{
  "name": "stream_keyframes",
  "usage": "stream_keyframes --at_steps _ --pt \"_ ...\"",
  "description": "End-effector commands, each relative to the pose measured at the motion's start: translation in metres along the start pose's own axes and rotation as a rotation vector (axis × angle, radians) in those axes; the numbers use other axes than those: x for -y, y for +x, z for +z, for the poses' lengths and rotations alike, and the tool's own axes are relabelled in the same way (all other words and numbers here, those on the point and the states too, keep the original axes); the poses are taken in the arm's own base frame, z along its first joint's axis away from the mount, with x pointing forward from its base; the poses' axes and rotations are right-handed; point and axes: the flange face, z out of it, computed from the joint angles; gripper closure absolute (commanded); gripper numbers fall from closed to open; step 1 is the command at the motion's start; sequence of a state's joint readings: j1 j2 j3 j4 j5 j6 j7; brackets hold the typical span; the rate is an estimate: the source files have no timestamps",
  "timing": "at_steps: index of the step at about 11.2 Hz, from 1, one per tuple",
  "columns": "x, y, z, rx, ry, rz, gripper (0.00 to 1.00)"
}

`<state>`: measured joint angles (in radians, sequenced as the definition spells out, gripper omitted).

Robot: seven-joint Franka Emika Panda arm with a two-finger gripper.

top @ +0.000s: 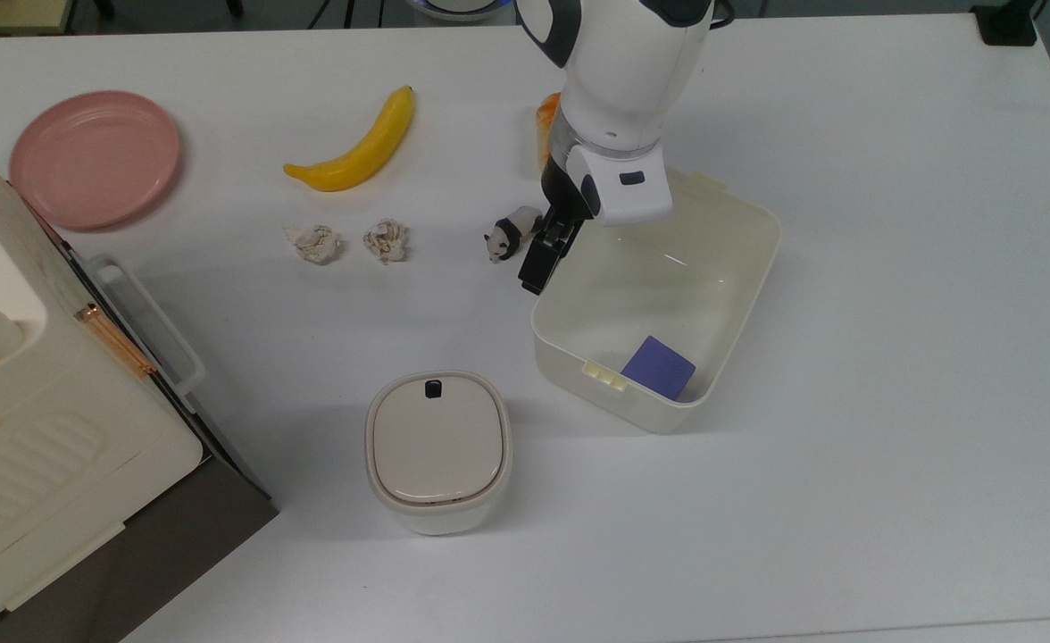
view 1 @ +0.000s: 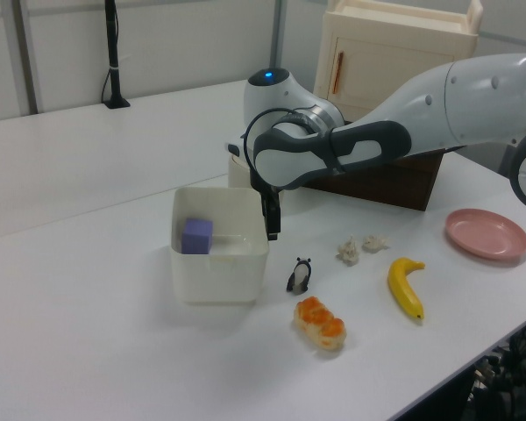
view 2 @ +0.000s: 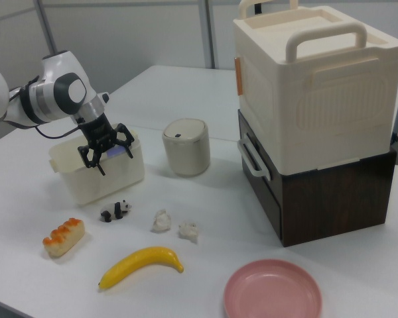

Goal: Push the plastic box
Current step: 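Push the white plastic box with the gripper, sliding it away from the panda figure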

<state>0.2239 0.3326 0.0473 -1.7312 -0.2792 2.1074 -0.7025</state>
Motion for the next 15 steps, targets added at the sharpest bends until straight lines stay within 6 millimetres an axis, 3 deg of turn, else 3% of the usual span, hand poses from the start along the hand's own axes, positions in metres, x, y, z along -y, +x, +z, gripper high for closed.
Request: stream_keyframes --at_steps 1,3,11,13,15 --pt "0.001 0.013 -0.009 -0.021 -0.037 -0.035 0.0" --pt "-0.001 0.02 -0.023 -0.046 -0.053 -0.036 0.0" --pt "0.02 0.045 -0.035 -0.061 -0.065 -0.049 0.0" --pt "0.015 0.039 -0.039 -0.065 -0.071 -0.038 0.0" --pt "-0.005 0.006 -0.072 -0.093 -0.101 0.006 0.0"
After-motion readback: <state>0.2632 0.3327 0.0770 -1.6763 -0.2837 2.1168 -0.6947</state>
